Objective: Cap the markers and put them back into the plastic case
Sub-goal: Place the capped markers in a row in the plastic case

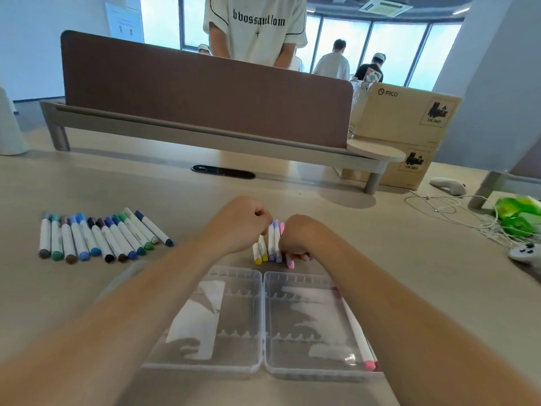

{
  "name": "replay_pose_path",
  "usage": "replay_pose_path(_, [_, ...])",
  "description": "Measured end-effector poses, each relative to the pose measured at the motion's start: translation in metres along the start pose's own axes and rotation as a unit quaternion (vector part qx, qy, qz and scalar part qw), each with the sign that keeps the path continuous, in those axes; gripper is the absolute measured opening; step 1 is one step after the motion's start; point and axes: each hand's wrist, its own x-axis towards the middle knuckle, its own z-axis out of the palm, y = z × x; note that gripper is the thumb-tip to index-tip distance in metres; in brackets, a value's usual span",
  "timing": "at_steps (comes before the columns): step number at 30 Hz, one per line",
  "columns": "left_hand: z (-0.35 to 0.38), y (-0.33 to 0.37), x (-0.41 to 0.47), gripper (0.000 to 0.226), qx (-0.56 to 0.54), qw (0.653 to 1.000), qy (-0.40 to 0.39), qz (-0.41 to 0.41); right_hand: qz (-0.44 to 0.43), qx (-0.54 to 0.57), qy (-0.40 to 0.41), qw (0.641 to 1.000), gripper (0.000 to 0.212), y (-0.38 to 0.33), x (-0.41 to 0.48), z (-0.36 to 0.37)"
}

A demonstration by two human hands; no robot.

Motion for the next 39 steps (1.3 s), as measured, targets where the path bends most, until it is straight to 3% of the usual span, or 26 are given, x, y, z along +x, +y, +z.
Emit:
replay_pose_path(5, [0.006,0.0,-0.006,0.03,0.015,1.0,0.011,0.012,-0.005,-0.042,0.009,0.999,0.025,-0.002,-0.008,-0.001])
replay_pose_path(10, [0.012,0.016,-0.024,0.034,0.05,0.998,0.011,0.026,-0.018,0.036,0.032,0.999,0.02,0.014,-0.042,-0.006])
replay_pose_path(12, [0.019,0.024,-0.033,0.04,0.042,0.999,-0.017,0.024,-0.022,0.073,0.012,0.997,0.02,0.024,-0.064,-0.005])
replay_pose_path(17, [0.043,0.042,-0.051,0.023,0.095,0.989,-0.09,0.065,-0.011,0.123,0.005,0.992,0.024,0.058,-0.115,0.009])
replay_pose_path(21, [0.059,0.056,-0.066,0.033,0.119,0.981,-0.111,0.103,-0.013,0.137,-0.031,0.99,0.031,0.073,-0.139,0.023])
replay_pose_path(25, [0.071,0.062,-0.075,0.011,0.147,0.968,-0.168,0.115,-0.02,0.109,-0.052,0.992,0.034,0.08,-0.148,0.036])
replay_pose_path(27, [0.074,0.064,-0.08,0.016,0.154,0.962,-0.187,0.127,-0.023,0.098,-0.049,0.994,0.032,0.082,-0.148,0.04])
replay_pose_path(30, [0.072,0.064,-0.085,0.017,0.147,0.959,-0.192,0.144,-0.023,0.081,-0.006,0.996,0.05,0.088,-0.145,0.042])
replay_pose_path(34, [0.068,0.063,-0.089,0.027,0.106,0.954,-0.224,0.168,-0.025,0.081,0.011,0.996,0.04,0.097,-0.137,0.043])
replay_pose_path(39, [0.075,0.065,-0.087,0.032,0.146,0.948,-0.202,0.199,-0.013,0.096,0.002,0.995,0.039,0.104,-0.127,0.042])
